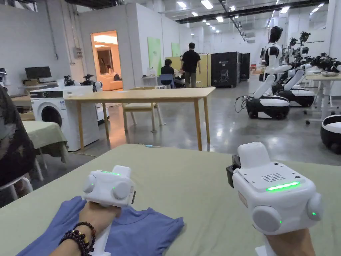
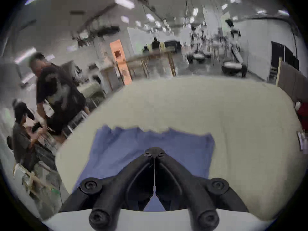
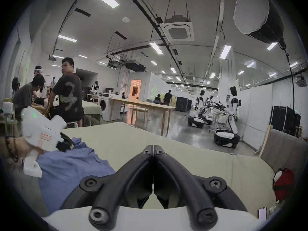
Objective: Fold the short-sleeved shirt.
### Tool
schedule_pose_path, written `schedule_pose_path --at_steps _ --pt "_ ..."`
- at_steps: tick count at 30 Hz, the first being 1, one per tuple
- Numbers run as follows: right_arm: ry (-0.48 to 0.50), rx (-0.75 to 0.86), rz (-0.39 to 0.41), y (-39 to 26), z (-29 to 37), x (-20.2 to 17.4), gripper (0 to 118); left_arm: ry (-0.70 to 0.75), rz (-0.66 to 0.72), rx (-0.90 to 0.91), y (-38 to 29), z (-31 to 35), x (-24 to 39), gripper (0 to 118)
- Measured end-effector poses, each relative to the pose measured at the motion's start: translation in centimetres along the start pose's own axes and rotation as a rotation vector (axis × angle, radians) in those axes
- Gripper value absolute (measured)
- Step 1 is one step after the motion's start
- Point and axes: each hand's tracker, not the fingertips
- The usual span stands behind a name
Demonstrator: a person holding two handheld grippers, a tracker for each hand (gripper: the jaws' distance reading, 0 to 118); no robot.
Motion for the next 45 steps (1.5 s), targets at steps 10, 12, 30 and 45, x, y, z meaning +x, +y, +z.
schedule_pose_path --at_steps 10,12,30,45 --pt "0.11 0.018 0.012 -3.0 0.3 0.5 0 -0.085 0.183 -0.183 -3.1 -14.0 -0.8 117" --pt "0.13 0.028 0.027 -3.5 0.4 0.0 0 -0.096 0.207 -0.216 -3.8 -15.9 -1.0 116" --pt "0.211 -0.011 0.062 -4.9 1.7 -1.3 1 -0.121 0.236 -0.048 -6.0 -15.3 -2.4 3" --pt "0.07 0.032 0.014 -3.0 12.5 7.0 1 -0.585 0.22 0.475 5.0 3.9 3.7 2"
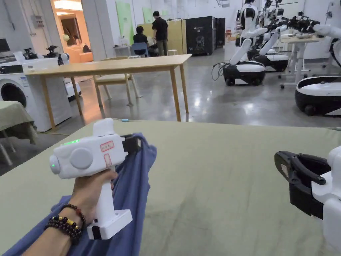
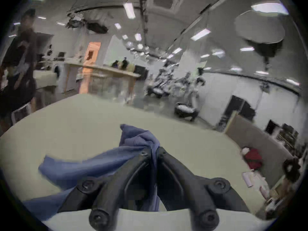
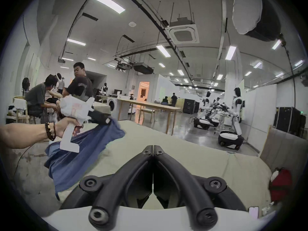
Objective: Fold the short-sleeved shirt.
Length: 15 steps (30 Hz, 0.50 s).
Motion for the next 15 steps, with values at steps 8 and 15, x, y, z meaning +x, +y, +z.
schedule_pose_path --at_steps 8,15 --pt "-0.183 0.068 0.014 2.4 10.3 5.0 1 -0.413 -0.117 -0.175 -3.6 -6.9 22.7 2" --pt "-0.355 0.103 -0.001 2.9 15.9 9.2 1 -0.676 -0.195 -0.464 -19.7 -12.2 38.4 3"
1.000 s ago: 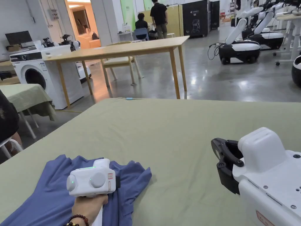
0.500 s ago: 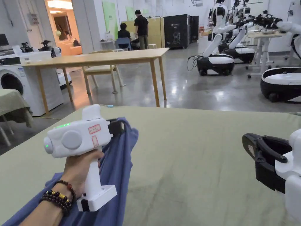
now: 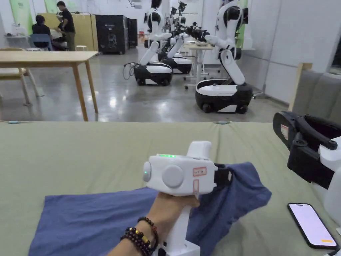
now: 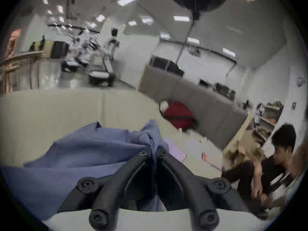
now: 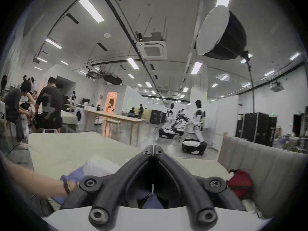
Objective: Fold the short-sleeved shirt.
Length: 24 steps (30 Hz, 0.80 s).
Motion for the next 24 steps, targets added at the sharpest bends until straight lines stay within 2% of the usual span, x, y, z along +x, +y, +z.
schedule_pose_path --at_steps 5,9,11,12,13,14,15,16,18,19,20,23,24 --pt "-0.063 -0.036 -0.019 -0.6 1.5 3.0 1 0.142 -0.069 -0.266 -7.5 -9.4 -0.2 3" --pt "-0.09 -0.058 -0.002 -1.5 2.0 4.0 1 0.192 -0.013 -0.301 -9.4 -10.8 -1.7 3" --pt "-0.1 -0.067 0.009 -1.6 2.0 3.6 1 0.161 0.042 -0.295 -8.3 -10.0 -2.2 12" --pt "-0.097 -0.069 0.008 -1.6 2.0 3.4 1 0.167 0.073 -0.266 -7.7 -9.2 -2.3 43" --pt "-0.09 -0.07 0.004 -1.7 2.0 3.2 1 0.147 0.086 -0.24 -6.8 -8.0 -2.5 88" --pt "-0.084 -0.07 0.0 -1.7 2.0 2.9 1 0.112 0.108 -0.22 -6.1 -6.7 -2.8 118" --pt "-0.077 -0.069 -0.004 -1.6 2.0 2.5 1 0.039 0.108 -0.034 -4.5 -4.5 -3.1 115" --pt "-0.068 -0.064 -0.005 -1.7 1.9 2.0 1 0.044 0.157 -0.064 -3.4 -1.9 -3.3 114" --pt "-0.052 -0.059 -0.005 -1.7 1.7 1.2 1 0.084 0.136 0.012 -1.2 3.5 -3.7 114" --pt "-0.043 -0.055 -0.006 -1.6 1.7 0.8 1 0.13 0.111 0.076 -0.4 6.7 -4.1 111" --pt "-0.033 -0.052 -0.009 -1.7 1.6 0.3 1 0.177 0.084 0.14 0.1 9.9 -4.6 102" --pt "0.011 -0.043 -0.036 -1.7 1.2 -0.8 1 0.36 0.021 0.286 -0.7 18.9 -5.9 23" --pt "0.023 -0.043 -0.042 -1.7 1.1 -1.2 1 0.431 0.008 0.321 -1.2 21.9 -6.7 12"
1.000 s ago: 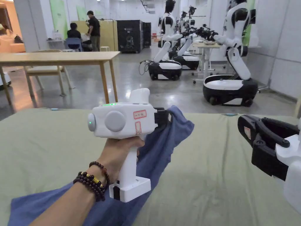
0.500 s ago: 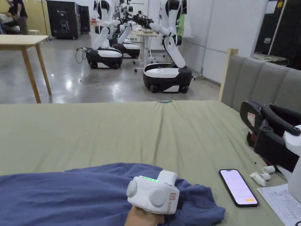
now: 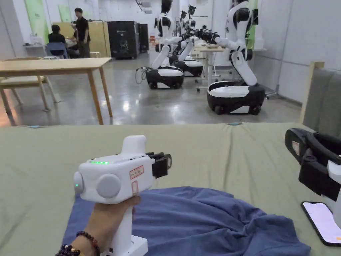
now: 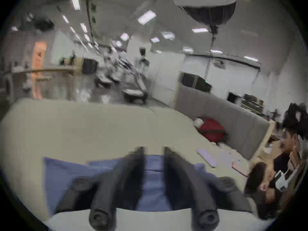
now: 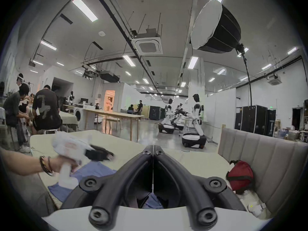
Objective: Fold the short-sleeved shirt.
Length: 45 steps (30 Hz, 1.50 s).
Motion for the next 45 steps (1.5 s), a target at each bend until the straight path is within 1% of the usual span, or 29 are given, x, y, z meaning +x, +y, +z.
schedule_pose_path --at_steps 1,2,3,4,6,8,9,11,15,17,18,19,20,21,22,24,27,28,30,31,33,34,35,37,38,39,42,43,45 --pt "0.01 0.002 -0.002 0.0 -0.1 -0.4 1 0.052 0.001 0.034 0.0 2.4 -2.1 11" --pt "0.017 0.002 -0.003 0.0 -0.2 -0.7 1 0.077 0.017 0.047 0.0 4.3 -4.1 4" --pt "0.026 0.002 -0.005 0.1 -0.2 -0.8 1 0.12 0.031 0.047 0.0 6.2 -6.1 0" --pt "0.036 0.005 -0.009 0.1 -0.2 -1.1 1 0.194 0.039 0.05 -0.1 8.0 -7.8 0" --pt "0.051 0.009 -0.019 0.2 -0.4 -1.5 1 0.287 0.058 0.031 -0.1 10.2 -10.4 0" --pt "0.057 0.012 -0.027 0.3 -0.4 -1.9 1 0.303 0.108 0.039 -0.1 11.7 -12.4 0" --pt "0.059 0.013 -0.03 0.3 -0.5 -2.0 1 0.298 0.129 0.037 0.1 11.9 -13.5 0" --pt "0.061 0.012 -0.033 0.3 -0.8 -2.4 1 0.32 0.125 0.049 0.3 11.4 -14.4 0" --pt "0.067 -0.04 -0.033 -0.4 -1.7 -2.7 1 0.41 0.096 -0.061 0.1 6.4 -16.5 0" --pt "0.074 -0.082 -0.035 -0.7 -2.0 -2.6 2 0.44 0.063 -0.143 -0.4 2.4 -18.1 14" --pt "0.075 -0.092 -0.035 -1.0 -2.1 -2.4 2 0.47 0.048 -0.166 -0.8 0.2 -19.1 40" --pt "0.074 -0.104 -0.034 -1.2 -2.3 -2.2 2 0.487 0.024 -0.216 -1.4 -2.2 -20.3 73" --pt "0.07 -0.115 -0.032 -1.3 -2.3 -2.1 2 0.499 0.022 -0.275 -2.0 -4.1 -21.4 101" --pt "0.061 -0.133 -0.03 -1.5 -2.4 -1.9 3 0.489 0.029 -0.333 -2.8 -6.2 -22.6 118" --pt "0.05 -0.153 -0.022 -1.7 -2.5 -1.6 3 0.51 0.027 -0.38 -3.5 -7.8 -23.6 118" --pt "0.014 -0.192 0.003 -2.2 -2.8 -1.2 3 0.545 0.025 -0.458 -4.9 -10.4 -25.0 117" --pt "-0.046 -0.259 0.046 -3.0 -3.4 -0.8 3 0.506 0.069 -0.577 -7.1 -12.9 -27.0 115" --pt "-0.061 -0.272 0.054 -3.4 -3.6 -0.7 3 0.525 0.074 -0.568 -7.6 -13.4 -27.5 114" --pt "-0.068 -0.285 0.056 -3.9 -3.8 -0.6 3 0.551 0.063 -0.55 -8.3 -14.3 -27.9 114" --pt "-0.07 -0.297 0.055 -4.1 -4.0 -0.5 3 0.538 0.069 -0.551 -8.6 -14.8 -28.1 114" --pt "-0.073 -0.323 0.049 -4.4 -4.2 -0.4 3 0.506 0.079 -0.624 -9.1 -16.0 -28.1 113" --pt "-0.074 -0.33 0.046 -4.6 -4.3 -0.4 3 0.546 0.039 -0.648 -9.2 -16.3 -27.7 111" --pt "-0.075 -0.335 0.045 -4.8 -4.3 -0.4 3 0.549 0.032 -0.613 -9.0 -16.0 -27.2 102" --pt "-0.078 -0.342 0.041 -5.1 -4.5 -0.5 3 0.456 0.035 -0.592 -8.2 -15.2 -26.6 54" --pt "-0.075 -0.346 0.037 -5.2 -4.6 -0.5 3 0.447 0.03 -0.591 -7.8 -14.8 -26.2 18" --pt "-0.069 -0.348 0.029 -5.3 -4.8 -0.5 3 0.451 0.008 -0.592 -7.5 -14.4 -25.6 1" --pt "-0.037 -0.367 -0.005 -5.6 -5.5 0.1 3 0.416 -0.01 -0.604 -7.0 -13.4 -24.2 1" --pt "-0.042 -0.376 -0.005 -5.7 -5.5 0.5 3 0.408 -0.014 -0.606 -6.7 -12.8 -23.9 1" --pt "-0.082 -0.487 0.002 -6.3 -6.2 2.1 3 0.404 -0.015 -0.577 -6.0 -11.2 -23.2 1"
